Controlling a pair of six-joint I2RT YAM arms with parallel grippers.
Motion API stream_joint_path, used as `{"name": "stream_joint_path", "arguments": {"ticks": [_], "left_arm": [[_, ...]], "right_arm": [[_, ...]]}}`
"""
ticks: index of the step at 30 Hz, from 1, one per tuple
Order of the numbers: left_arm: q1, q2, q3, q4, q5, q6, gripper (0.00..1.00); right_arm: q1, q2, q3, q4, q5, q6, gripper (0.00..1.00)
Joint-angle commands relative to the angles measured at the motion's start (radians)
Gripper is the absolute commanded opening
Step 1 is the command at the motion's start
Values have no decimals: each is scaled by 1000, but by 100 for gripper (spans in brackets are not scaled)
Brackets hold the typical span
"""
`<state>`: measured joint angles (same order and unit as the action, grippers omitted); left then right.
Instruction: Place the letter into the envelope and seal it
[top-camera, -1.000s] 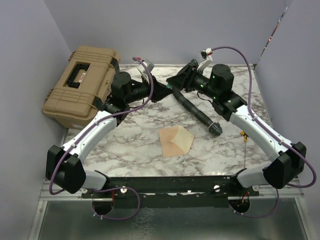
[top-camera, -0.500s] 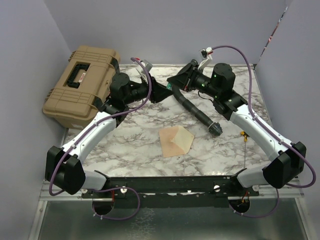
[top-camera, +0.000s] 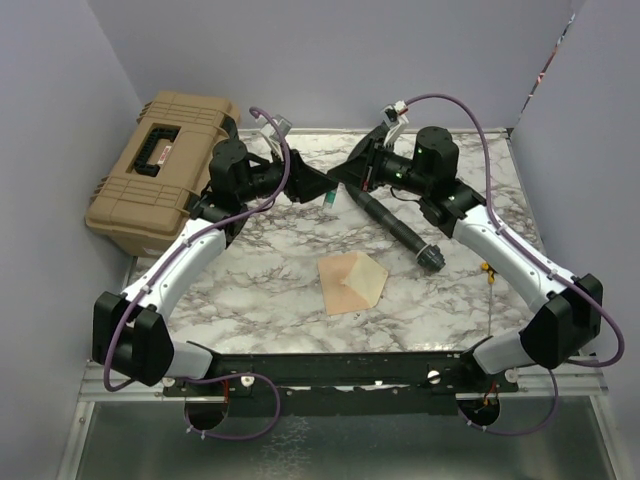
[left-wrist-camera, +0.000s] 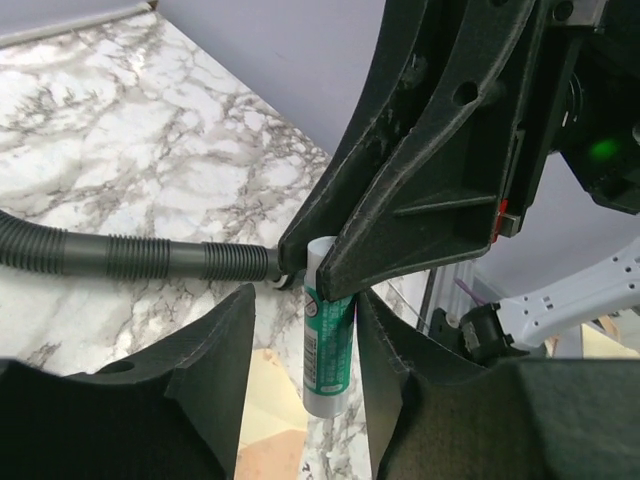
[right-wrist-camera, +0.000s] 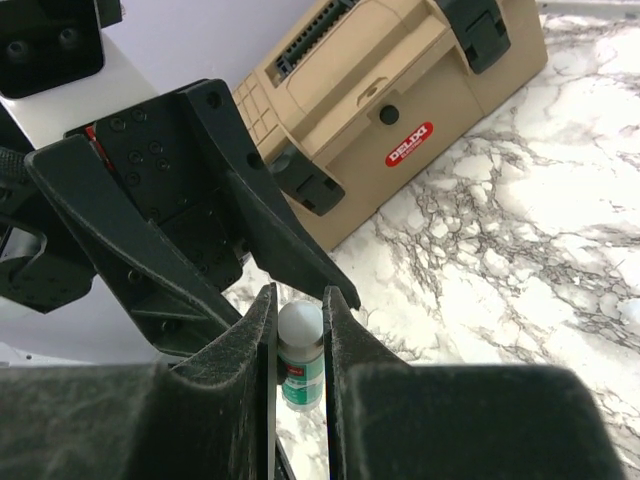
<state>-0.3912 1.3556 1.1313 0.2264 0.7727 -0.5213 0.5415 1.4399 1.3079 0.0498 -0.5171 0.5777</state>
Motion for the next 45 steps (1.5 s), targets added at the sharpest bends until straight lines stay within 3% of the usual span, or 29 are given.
{"name": "stream_joint_path", "arguments": {"ticks": [1, 7, 12, 13, 16, 17, 20, 24, 32, 39, 45], "left_arm": [[8, 33, 18, -4, 120, -26, 45], [8, 45, 3, 0, 143, -25, 40], [8, 42, -2, 16, 136, -18, 2], [8, 39, -3, 19, 127, -15, 0], [8, 28, -12, 34, 79, -11, 0], [8, 22, -16, 42, 59, -13, 0], [8, 8, -34, 85, -4, -43, 0], [6, -14, -58, 200, -115, -155, 0], [-44, -62, -83, 381, -353, -348, 0], [-64, -56, -81, 463, -388, -458, 0], [-66, -62, -82, 492, -380, -480, 0]], "right_arm": [[0, 25, 44, -9, -83, 7, 11], [-1, 46, 52, 18, -124, 42, 11], [0, 46, 59, 7, -125, 37, 16], [-1, 41, 56, 4, -117, 36, 25], [-1, -5, 25, 15, -40, 42, 67], [0, -25, 13, 23, -9, 40, 77], [-2, -73, -3, 20, 66, 16, 89], [-1, -107, -50, 44, 72, -26, 89], [0, -71, -70, 69, -42, -61, 72], [0, -11, 13, 108, -137, 28, 55], [0, -17, -27, 263, -185, 148, 43]]}}
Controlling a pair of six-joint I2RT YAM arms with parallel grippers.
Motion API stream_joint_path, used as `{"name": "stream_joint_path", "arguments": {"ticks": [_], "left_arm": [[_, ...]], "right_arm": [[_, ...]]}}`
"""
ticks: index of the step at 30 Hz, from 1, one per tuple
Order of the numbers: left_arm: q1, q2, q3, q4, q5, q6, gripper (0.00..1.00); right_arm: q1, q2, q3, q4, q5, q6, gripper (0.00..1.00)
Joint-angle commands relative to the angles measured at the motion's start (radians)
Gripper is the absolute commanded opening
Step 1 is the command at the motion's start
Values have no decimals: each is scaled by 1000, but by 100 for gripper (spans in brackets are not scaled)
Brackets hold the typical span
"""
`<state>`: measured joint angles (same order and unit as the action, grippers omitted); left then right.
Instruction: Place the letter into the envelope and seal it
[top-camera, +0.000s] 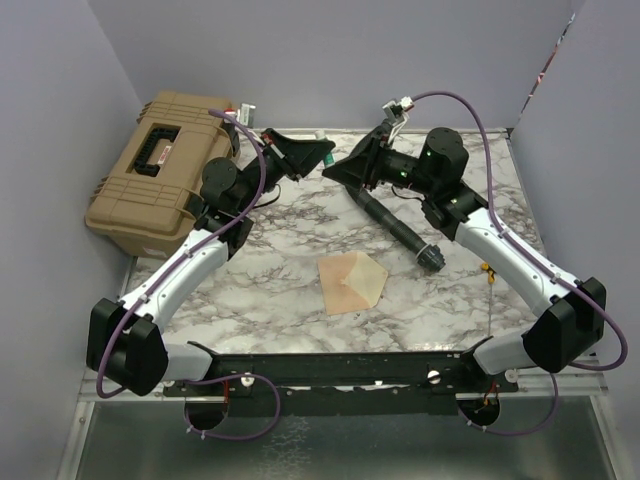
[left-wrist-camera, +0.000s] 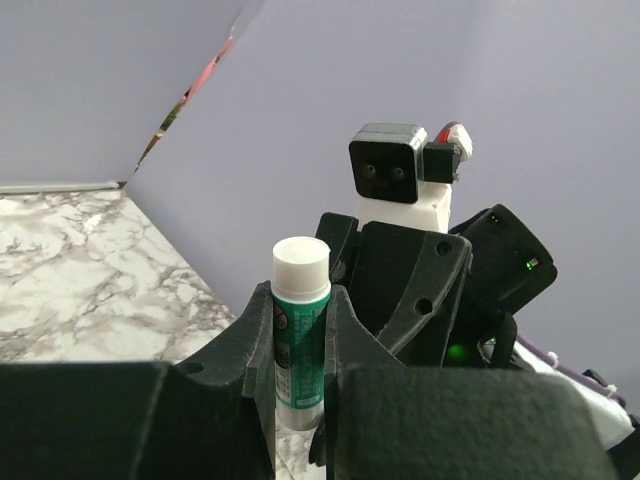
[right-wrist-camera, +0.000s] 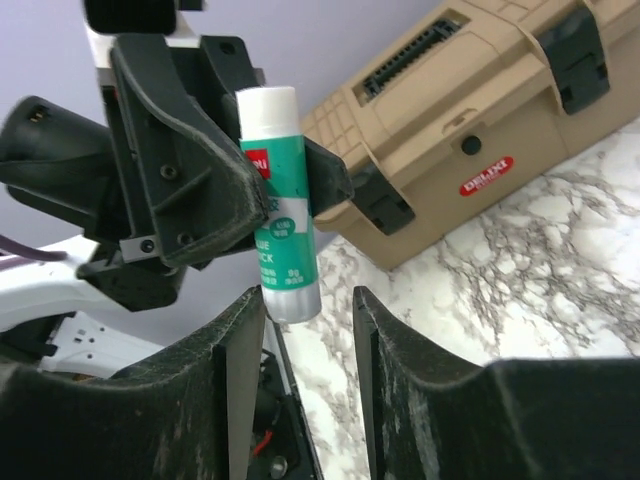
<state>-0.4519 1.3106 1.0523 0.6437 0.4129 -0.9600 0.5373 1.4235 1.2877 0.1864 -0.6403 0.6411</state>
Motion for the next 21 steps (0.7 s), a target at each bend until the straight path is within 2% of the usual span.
{"name": "stream_joint_path", "arguments": {"ticks": [1, 4, 6, 9, 10, 13, 17, 21], "left_arm": [[-5, -19, -6, 76, -21, -40, 0], [-6, -24, -11, 87, -12, -37, 0], [-5, -26, -13, 93, -6, -38, 0], [-6, -32, -14, 105, -4, -37, 0], [-6, -35, -13, 109, 0, -33, 0], [-5, -44, -13, 149, 24, -18, 0], [-5, -54, 4, 204, 91, 1, 0], [-4, -40, 38, 267, 103, 6, 0]], "right_arm": [[4, 1, -3, 128, -63, 89, 42], [1, 5, -4, 144, -70, 107, 36], [2, 8, -7, 166, -85, 132, 26], [-9, 21, -13, 218, -134, 192, 4], [-19, 24, -23, 259, -157, 228, 1], [-72, 34, -76, 459, -230, 405, 0], [-129, 94, -113, 809, -305, 760, 0], [-132, 179, -117, 1164, -270, 1109, 0]]}}
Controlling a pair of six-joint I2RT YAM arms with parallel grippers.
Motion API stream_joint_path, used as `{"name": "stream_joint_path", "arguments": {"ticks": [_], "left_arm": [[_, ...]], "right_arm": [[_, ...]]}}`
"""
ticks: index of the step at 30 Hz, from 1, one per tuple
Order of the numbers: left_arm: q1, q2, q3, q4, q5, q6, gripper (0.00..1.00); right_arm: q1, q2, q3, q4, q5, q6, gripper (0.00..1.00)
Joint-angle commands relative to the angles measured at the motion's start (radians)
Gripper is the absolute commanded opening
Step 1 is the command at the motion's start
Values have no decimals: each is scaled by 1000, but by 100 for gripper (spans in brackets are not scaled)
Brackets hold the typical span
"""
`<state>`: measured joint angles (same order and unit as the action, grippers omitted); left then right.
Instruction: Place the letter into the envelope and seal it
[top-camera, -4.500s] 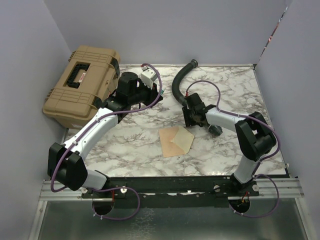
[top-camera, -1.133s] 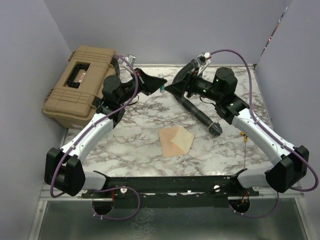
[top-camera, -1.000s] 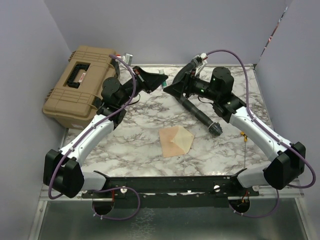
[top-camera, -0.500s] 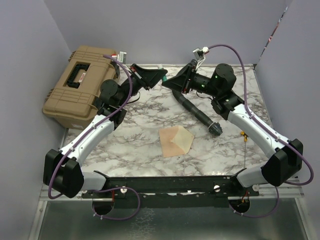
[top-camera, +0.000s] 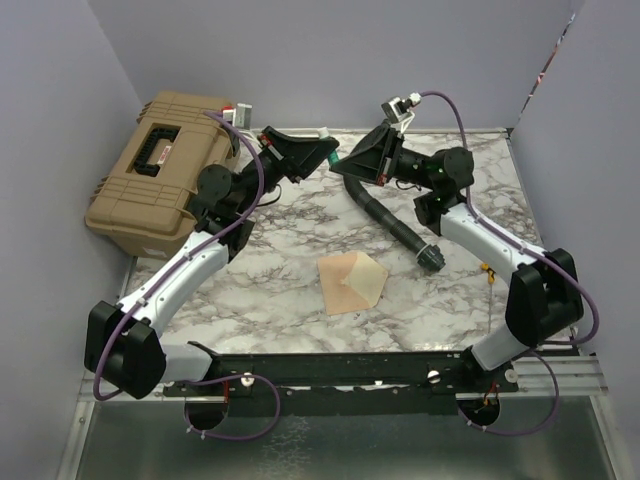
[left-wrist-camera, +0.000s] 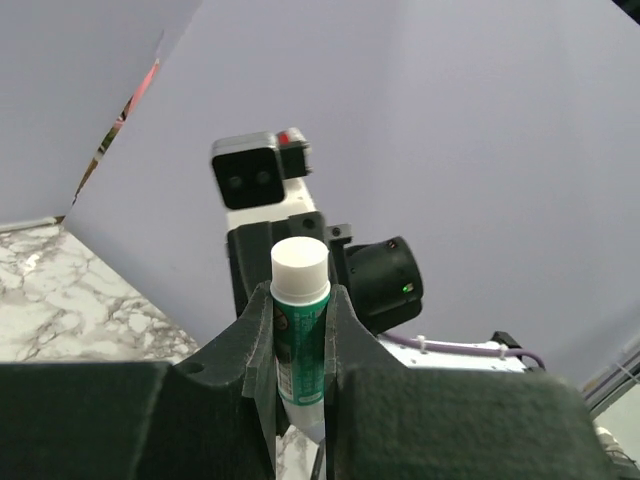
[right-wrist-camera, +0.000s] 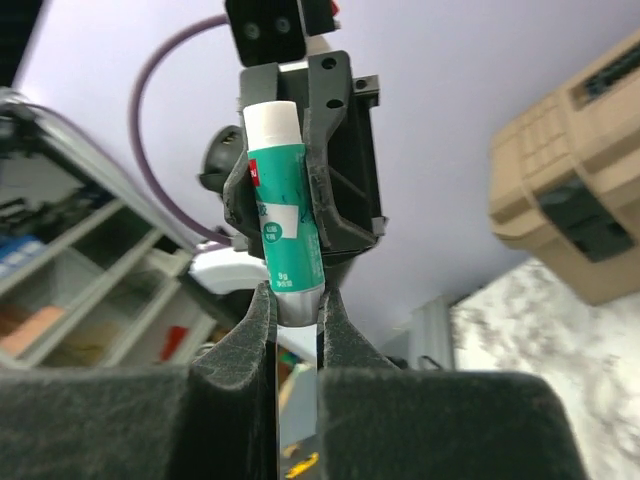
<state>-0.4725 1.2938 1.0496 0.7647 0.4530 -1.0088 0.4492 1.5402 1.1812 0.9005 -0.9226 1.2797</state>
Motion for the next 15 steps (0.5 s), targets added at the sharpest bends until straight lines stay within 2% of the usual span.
{"name": "stream_joint_path", "arguments": {"ticks": [1, 5, 7, 8, 10, 12, 13, 15], "left_arm": [[15, -15, 54, 163, 63, 55, 0], [15, 23, 93, 208, 61, 44, 0], [15, 34, 97, 214, 47, 34, 0], [15, 38, 97, 214, 36, 27, 0], [15, 40, 95, 214, 3, 14, 0], [15, 41, 89, 210, -36, -3, 0], [15, 42, 86, 206, -58, -17, 0], [14, 51, 76, 203, -95, -52, 0]], "right_arm": [[-44, 83, -15, 519, 43, 553, 0], [-44, 139, -26, 693, 182, 778, 0], [-45, 138, -31, 693, 204, 790, 0], [-45, 130, -33, 662, 192, 754, 4], [-44, 86, -53, 541, 150, 609, 33], [-45, 2, -79, 311, 122, 358, 60], [-44, -43, -79, 139, 129, 193, 69], [-42, -123, -42, -202, 179, -148, 81]]}}
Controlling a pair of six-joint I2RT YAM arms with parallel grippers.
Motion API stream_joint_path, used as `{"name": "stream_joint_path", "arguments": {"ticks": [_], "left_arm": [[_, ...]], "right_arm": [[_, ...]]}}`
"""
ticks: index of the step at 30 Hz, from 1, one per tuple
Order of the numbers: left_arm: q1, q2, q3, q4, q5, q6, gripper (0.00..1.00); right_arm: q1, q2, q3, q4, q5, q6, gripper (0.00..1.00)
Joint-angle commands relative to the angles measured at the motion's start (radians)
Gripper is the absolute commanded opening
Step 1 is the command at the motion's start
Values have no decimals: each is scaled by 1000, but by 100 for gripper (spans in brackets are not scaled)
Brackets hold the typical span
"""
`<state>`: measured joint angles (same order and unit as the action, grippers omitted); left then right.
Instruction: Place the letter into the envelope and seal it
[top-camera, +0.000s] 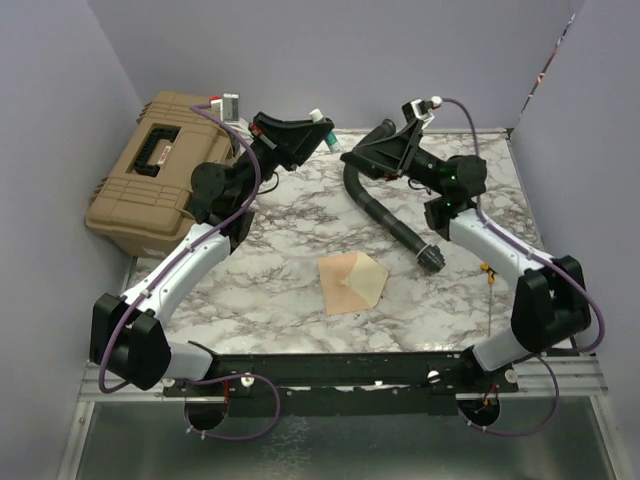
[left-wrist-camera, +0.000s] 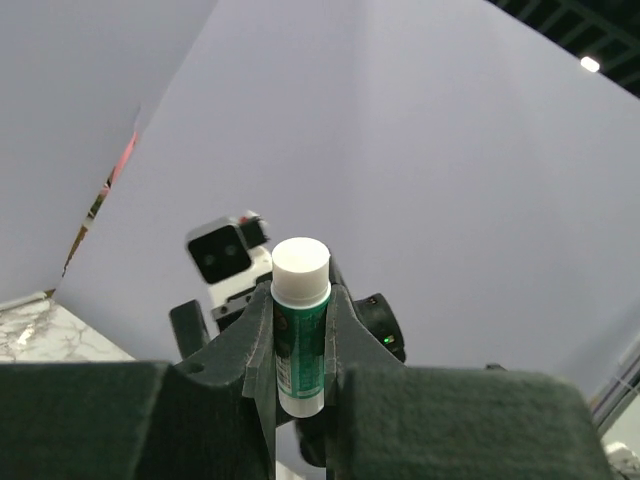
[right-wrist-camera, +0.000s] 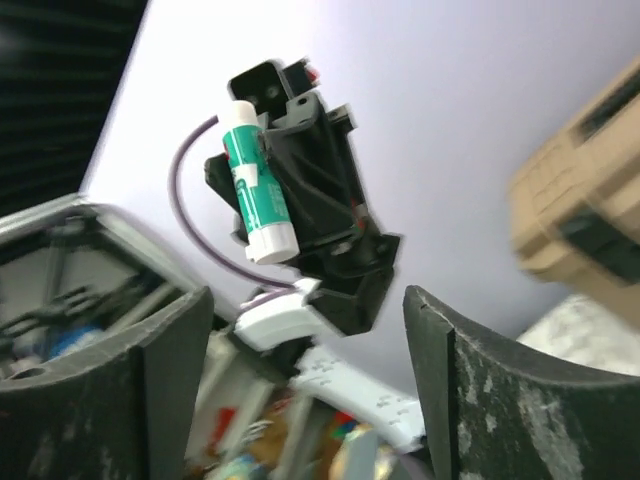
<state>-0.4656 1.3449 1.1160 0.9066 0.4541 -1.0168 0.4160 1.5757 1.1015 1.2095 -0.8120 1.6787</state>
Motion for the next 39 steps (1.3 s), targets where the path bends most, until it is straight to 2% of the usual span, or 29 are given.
{"name": "stream_joint_path", "arguments": {"ticks": [1, 4, 8, 11, 14, 18, 21, 27, 31, 35, 39], "left_arm": [[7, 4, 5, 55, -106, -56, 0], [5, 17, -2, 34, -126, -87, 0], [1, 29, 1, 28, -130, -104, 0], [-2, 31, 4, 21, -130, -105, 0], [-8, 39, 6, 16, -134, -105, 0], [-14, 48, 6, 12, -134, -103, 0], [-16, 45, 1, 12, -137, -97, 0], [-19, 45, -4, 11, -132, -91, 0], [-21, 45, -9, 9, -137, -93, 0], [-21, 47, -5, 10, -137, -97, 0], [-21, 47, -7, 9, -133, -95, 0]], "right_arm": [[-6, -187, 63, -641, 111, -695, 84], [2, -224, 120, -856, 197, -1034, 85], [56, -245, 182, -1025, 343, -1384, 83], [129, -256, 205, -1072, 454, -1597, 80], [177, -253, 224, -1089, 531, -1732, 77], [223, -269, 189, -1001, 621, -1820, 71], [236, -280, 172, -956, 628, -1825, 68], [236, -255, 238, -1026, 594, -1777, 56], [236, -253, 247, -1047, 537, -1768, 56], [236, -257, 245, -1047, 477, -1756, 65], [236, -262, 243, -1027, 457, -1727, 66]]}}
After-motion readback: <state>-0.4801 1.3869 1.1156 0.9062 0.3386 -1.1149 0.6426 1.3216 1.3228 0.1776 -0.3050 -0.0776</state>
